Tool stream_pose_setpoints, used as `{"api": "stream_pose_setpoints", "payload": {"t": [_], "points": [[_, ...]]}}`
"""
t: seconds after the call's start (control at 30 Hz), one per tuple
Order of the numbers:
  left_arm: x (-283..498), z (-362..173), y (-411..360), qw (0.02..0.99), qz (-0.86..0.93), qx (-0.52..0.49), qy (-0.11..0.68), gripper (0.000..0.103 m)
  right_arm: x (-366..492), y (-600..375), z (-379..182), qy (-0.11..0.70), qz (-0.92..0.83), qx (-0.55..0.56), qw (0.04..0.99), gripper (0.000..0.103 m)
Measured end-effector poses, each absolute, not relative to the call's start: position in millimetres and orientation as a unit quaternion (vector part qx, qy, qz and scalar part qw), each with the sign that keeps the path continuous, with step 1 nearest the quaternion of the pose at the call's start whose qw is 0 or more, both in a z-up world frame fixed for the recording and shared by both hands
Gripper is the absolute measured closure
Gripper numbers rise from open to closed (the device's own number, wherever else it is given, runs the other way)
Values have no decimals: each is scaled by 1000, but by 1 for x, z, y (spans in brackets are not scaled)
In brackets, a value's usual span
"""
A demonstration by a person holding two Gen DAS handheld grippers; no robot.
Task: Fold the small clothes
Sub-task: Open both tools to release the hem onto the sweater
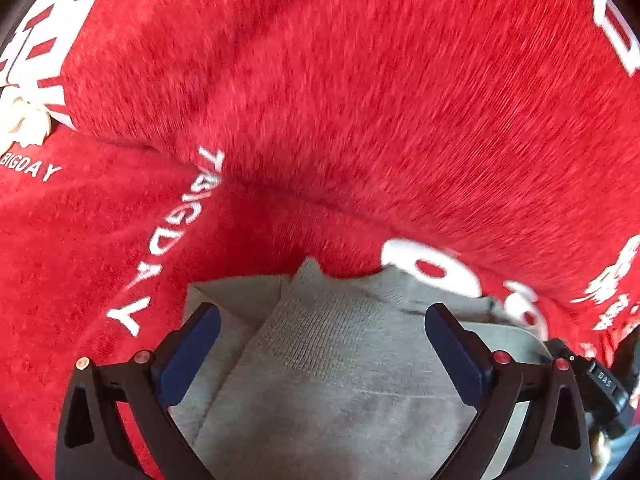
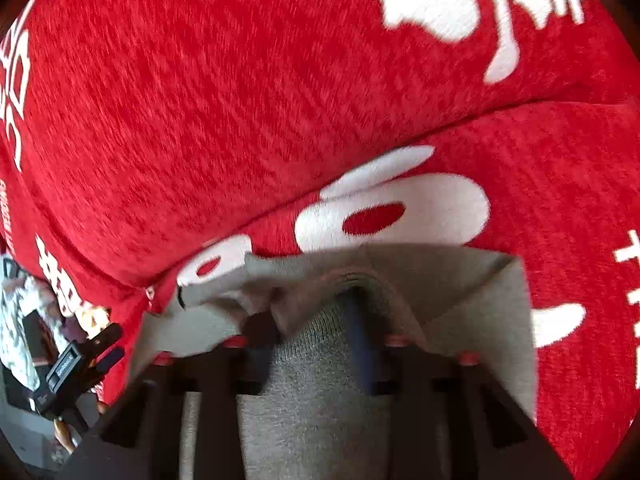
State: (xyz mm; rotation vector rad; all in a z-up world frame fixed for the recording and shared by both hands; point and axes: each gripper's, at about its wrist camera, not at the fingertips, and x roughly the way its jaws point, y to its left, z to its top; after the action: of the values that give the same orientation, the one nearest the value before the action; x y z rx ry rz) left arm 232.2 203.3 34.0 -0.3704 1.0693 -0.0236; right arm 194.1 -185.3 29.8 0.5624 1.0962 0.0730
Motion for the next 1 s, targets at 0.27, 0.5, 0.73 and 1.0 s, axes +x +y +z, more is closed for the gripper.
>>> {"api": "stream_pose_setpoints", "payload": {"t": [0.27, 0.5, 0.73, 1.0], "points": [[208, 42, 191, 858, -26, -124, 497, 1, 174, -176, 77, 467, 56, 190, 862, 38], [229, -5, 155, 848, -6, -25, 530, 1, 202, -132, 33, 533, 74, 108, 836, 38], [230, -20, 199, 839, 37, -71, 538, 1, 204, -159, 17, 527, 73, 146, 834, 44], [161, 28, 165, 874, 16, -19, 485, 1, 147, -115, 64, 486, 45, 11, 873, 39]]}}
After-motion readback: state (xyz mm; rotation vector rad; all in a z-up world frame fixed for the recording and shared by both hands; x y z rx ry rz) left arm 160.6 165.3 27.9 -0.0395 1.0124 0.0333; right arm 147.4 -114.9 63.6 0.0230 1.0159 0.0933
